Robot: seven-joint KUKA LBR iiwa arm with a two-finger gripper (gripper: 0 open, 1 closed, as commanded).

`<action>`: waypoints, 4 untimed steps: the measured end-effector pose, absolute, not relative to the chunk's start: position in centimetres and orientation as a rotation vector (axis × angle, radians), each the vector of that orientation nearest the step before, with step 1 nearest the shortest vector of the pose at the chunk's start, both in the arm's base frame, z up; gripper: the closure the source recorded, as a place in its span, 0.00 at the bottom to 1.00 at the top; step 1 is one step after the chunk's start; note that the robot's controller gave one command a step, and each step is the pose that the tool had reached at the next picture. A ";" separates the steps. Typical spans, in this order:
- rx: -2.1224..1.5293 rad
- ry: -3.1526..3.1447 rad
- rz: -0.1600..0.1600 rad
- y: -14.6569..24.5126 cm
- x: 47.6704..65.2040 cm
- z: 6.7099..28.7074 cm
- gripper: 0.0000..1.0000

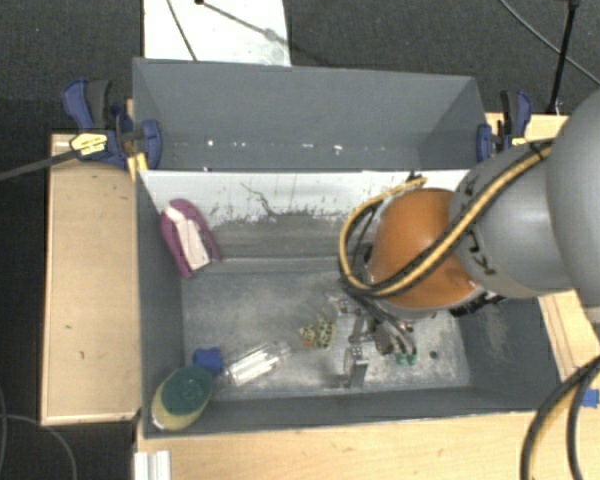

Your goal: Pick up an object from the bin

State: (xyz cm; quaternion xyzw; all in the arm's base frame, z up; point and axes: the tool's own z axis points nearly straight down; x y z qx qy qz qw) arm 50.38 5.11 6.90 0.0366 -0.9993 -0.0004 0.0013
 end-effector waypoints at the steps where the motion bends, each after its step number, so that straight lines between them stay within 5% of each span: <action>1: 0.114 -3.141 -0.001 5.1 50.5 7.0 1.00; 2: 0.098 -3.155 -0.001 3.7 57.4 17.7 1.00; 3: 0.099 -3.142 0.000 3.8 57.1 17.1 0.00; 4: 0.528 -3.094 -0.002 3.9 58.4 6.8 0.00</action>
Offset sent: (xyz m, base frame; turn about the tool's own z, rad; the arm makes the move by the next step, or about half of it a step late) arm 0.0000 0.0000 0.0000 0.0000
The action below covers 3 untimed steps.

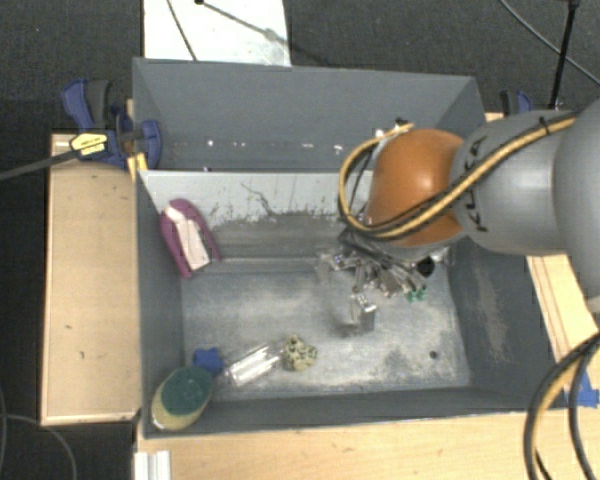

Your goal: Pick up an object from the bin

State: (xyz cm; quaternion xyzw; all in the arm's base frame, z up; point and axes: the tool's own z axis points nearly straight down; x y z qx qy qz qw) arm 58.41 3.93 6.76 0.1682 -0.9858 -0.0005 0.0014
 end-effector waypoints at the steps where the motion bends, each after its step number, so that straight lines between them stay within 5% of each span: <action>1: 0.630 -3.078 0.004 -3.5 55.2 11.2 0.00; 2: 0.141 -3.144 0.004 -11.2 55.3 12.1 0.00; 3: 0.274 -3.129 -0.008 1.4 54.5 6.9 0.00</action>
Offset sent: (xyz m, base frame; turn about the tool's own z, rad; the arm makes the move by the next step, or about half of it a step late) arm -0.0324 -0.0696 0.0423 -0.0727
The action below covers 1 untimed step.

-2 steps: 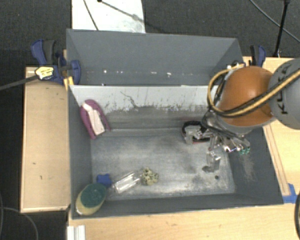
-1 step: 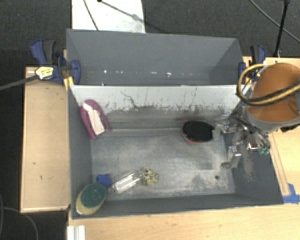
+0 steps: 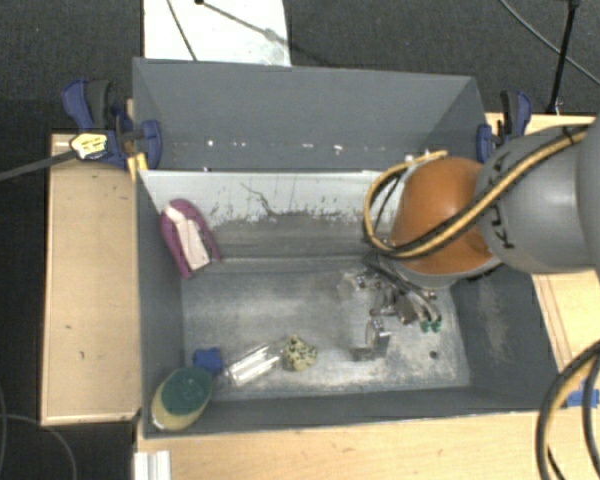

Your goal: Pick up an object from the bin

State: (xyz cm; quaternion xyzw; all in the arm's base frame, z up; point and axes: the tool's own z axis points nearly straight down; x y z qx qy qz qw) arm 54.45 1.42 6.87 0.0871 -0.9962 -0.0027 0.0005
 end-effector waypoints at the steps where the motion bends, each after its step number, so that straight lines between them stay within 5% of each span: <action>1: 0.571 -3.095 0.006 -6.3 55.2 9.5 0.00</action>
Offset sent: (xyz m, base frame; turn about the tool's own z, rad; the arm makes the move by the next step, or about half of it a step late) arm 0.0060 -0.0737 0.0251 -0.1953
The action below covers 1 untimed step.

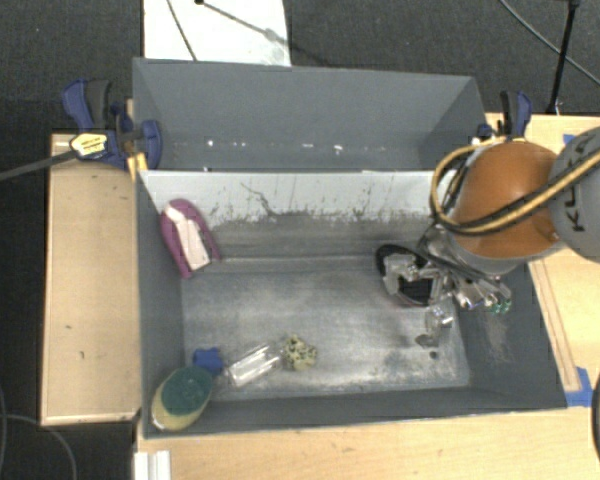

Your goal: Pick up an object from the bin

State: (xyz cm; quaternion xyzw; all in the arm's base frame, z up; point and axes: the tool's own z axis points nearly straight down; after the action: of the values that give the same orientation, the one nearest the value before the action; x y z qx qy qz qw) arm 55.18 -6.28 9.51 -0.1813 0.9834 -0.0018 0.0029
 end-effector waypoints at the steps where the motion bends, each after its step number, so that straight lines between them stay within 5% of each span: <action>1: -0.465 3.100 -0.002 -13.6 57.1 7.0 0.00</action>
Offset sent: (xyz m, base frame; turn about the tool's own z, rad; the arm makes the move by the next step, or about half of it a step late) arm 0.0171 -0.0711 -0.0251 0.0621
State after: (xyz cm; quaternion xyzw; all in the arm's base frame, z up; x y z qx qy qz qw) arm 57.06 -13.61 7.01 -0.1483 0.9889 -0.0007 0.0036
